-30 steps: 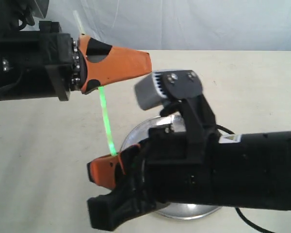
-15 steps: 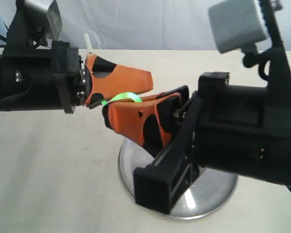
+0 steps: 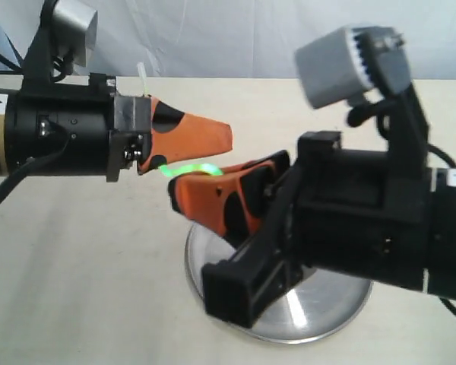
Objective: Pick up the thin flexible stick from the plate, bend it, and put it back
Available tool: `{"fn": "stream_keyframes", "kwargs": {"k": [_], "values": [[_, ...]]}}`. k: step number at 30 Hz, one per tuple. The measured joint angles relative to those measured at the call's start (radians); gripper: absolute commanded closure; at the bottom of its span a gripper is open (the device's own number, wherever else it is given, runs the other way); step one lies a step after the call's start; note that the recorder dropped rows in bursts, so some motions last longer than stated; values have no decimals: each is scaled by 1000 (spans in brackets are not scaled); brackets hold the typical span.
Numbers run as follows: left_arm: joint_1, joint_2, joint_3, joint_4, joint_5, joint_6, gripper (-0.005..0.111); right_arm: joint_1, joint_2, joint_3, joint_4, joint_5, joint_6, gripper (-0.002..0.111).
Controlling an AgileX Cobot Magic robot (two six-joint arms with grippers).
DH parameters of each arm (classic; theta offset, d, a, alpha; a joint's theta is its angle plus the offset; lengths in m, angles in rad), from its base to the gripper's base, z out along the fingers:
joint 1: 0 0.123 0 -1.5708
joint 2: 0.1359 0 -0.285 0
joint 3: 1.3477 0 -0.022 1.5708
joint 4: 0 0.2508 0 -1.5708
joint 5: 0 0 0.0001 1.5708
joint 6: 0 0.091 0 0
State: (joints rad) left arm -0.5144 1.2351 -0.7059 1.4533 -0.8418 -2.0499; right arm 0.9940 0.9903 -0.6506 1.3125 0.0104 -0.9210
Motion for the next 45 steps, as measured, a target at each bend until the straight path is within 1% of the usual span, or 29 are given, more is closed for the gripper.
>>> {"fn": "stream_keyframes", "kwargs": {"k": [3,4,7,8,12,17,19,22,24,28,30,31,32,33,35,36,37,41,45], "values": [[2,0,0,-124,-75,5,107,0,-44,36,0,-69,-2,109],[5,2,0,-192,-115,20,107,0,-49,47,6,-86,-4,109],[5,2,2,-351,-202,78,107,0,-32,63,28,-77,-4,109],[5,2,0,-369,-221,102,107,0,-15,63,31,-54,-4,109],[0,2,0,-336,-211,164,107,0,34,61,41,11,-6,109],[0,4,0,-309,-192,174,107,0,25,64,57,29,-6,109],[0,4,0,-309,-190,174,105,0,14,66,57,31,-6,109],[10,4,0,-303,-188,174,96,0,10,71,57,31,-6,109],[26,4,0,-300,-188,174,87,0,9,80,57,31,-6,109],[56,4,0,-300,-190,172,63,0,8,99,57,24,-4,109],[66,4,0,-300,-193,170,58,0,3,103,59,22,-4,109],[68,4,0,-300,-193,170,58,0,1,103,59,22,-4,109],[68,4,0,-300,-193,170,61,0,-4,103,59,22,-4,109],[71,4,0,-300,-193,168,68,0,-7,103,59,20,-4,109],[73,4,0,-298,-193,168,87,0,-9,103,59,18,-4,109],[73,4,0,-295,-192,168,100,0,-11,103,59,16,-4,109],[73,4,0,-290,-192,168,106,0,-11,103,59,16,-2,109],[73,4,0,-258,-176,195,107,0,-25,104,61,16,0,109],[73,4,-4,-198,-123,202,107,0,-79,108,61,9,0,109]]}}
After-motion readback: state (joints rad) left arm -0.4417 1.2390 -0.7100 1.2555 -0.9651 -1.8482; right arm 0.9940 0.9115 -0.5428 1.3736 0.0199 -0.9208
